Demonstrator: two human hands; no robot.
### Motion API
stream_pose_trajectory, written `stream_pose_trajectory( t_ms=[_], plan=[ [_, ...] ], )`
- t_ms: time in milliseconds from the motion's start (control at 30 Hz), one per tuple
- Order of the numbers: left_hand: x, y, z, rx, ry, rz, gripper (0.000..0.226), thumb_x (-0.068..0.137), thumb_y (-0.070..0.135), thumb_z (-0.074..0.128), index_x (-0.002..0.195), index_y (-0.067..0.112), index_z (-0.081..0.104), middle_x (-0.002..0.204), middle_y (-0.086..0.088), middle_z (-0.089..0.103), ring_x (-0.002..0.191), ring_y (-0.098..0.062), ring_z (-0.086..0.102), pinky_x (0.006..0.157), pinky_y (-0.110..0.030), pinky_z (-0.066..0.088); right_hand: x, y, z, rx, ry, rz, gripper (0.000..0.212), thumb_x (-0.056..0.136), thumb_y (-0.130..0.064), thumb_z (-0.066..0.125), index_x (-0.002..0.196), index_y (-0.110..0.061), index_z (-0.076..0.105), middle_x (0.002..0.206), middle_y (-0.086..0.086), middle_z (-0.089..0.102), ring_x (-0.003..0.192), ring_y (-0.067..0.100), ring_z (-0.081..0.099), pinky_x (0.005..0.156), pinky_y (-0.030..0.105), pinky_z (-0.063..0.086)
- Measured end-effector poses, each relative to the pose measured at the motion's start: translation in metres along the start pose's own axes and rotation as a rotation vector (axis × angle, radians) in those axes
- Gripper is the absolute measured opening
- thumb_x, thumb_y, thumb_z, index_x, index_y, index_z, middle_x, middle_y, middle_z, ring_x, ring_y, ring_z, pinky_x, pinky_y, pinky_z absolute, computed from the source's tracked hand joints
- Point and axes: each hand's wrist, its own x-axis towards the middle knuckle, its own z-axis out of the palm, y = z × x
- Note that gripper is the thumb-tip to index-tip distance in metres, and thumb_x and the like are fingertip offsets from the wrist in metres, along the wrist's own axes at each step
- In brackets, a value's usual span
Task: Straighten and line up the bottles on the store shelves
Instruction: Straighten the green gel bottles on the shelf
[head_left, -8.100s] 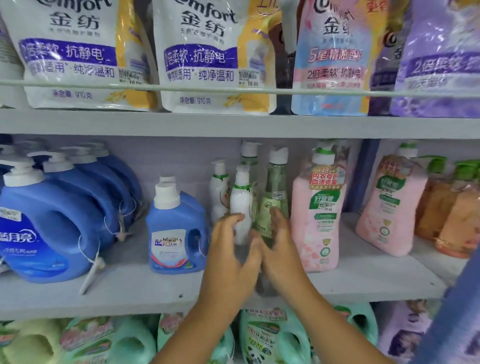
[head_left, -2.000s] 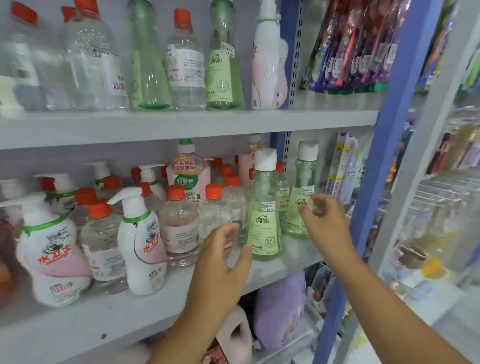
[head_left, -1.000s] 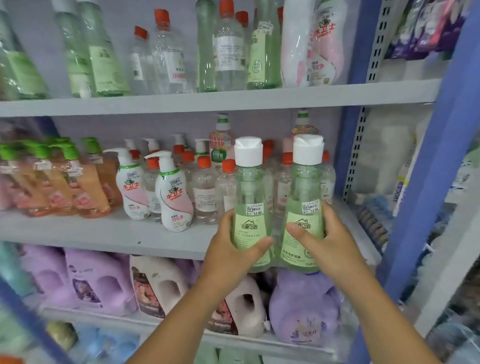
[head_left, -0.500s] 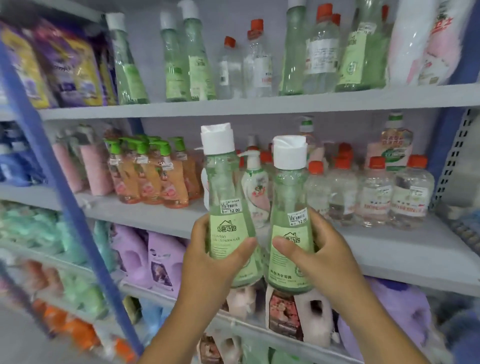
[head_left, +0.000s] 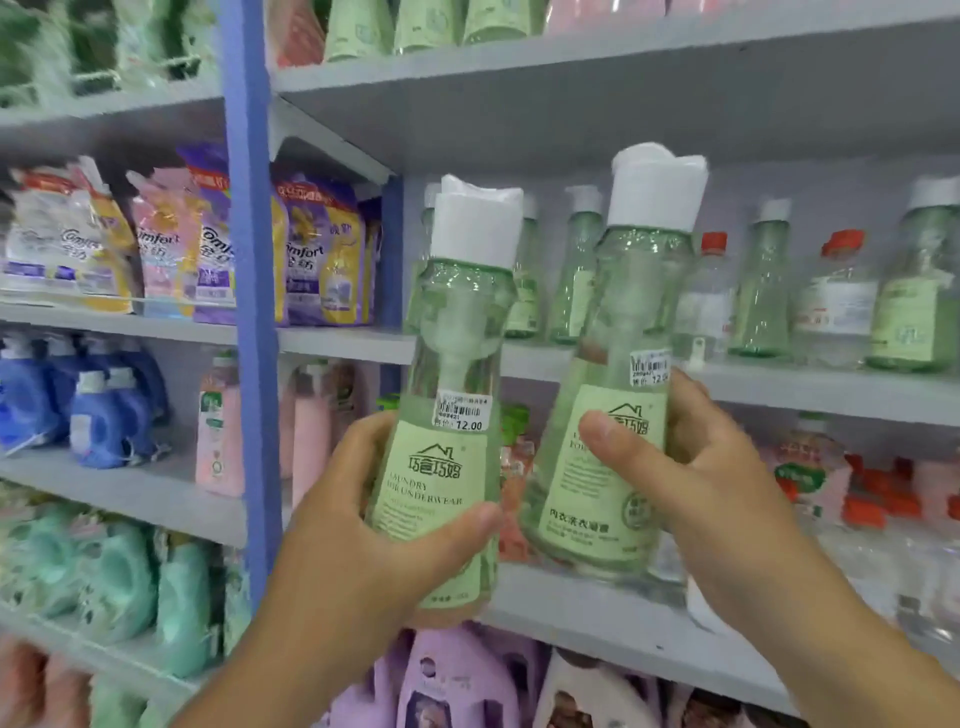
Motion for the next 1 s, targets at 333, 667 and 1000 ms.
stream_pose_trajectory(
  t_ms=[333,667,1000],
  plan=[
    [0.115,0.013,-0.047,0.046,0.032,0.145,0.05,0.068,0.052,0.084,0.11,0.043,0.059,0.096,0.03,0.073,0.082,0.007,0.071,0.067,-0.02,0.056,0.13,-0.04,0.029,-0.189,0.105,-0.106,0.037,0.084,-0.044,0.078,0.117,-0.034,0.064,0.107,-0.013,0.077,0.097,0.009,0.075,0.091,0.045,0.059],
    [0.197,0.014,0.024,0.122,0.038,0.175,0.061,0.071,0.057,0.084,0.12,0.038,0.053,0.099,0.021,0.071,0.084,0.009,0.067,0.075,-0.025,0.059,0.213,-0.012,-0.028,-0.302,0.148,0.03,0.056,0.068,-0.048,0.09,0.11,-0.026,0.061,0.102,-0.006,0.077,0.09,0.015,0.076,0.088,0.046,0.061],
    [0.264,-0.003,0.09,0.268,-0.12,0.075,0.069,0.076,0.063,0.078,0.128,0.027,0.05,0.107,0.017,0.067,0.089,0.002,0.063,0.064,-0.018,0.046,0.246,0.027,-0.092,-0.415,0.108,0.134,0.049,0.079,-0.043,0.084,0.114,-0.033,0.052,0.101,-0.013,0.07,0.092,0.013,0.071,0.078,0.034,0.058]
  ],
)
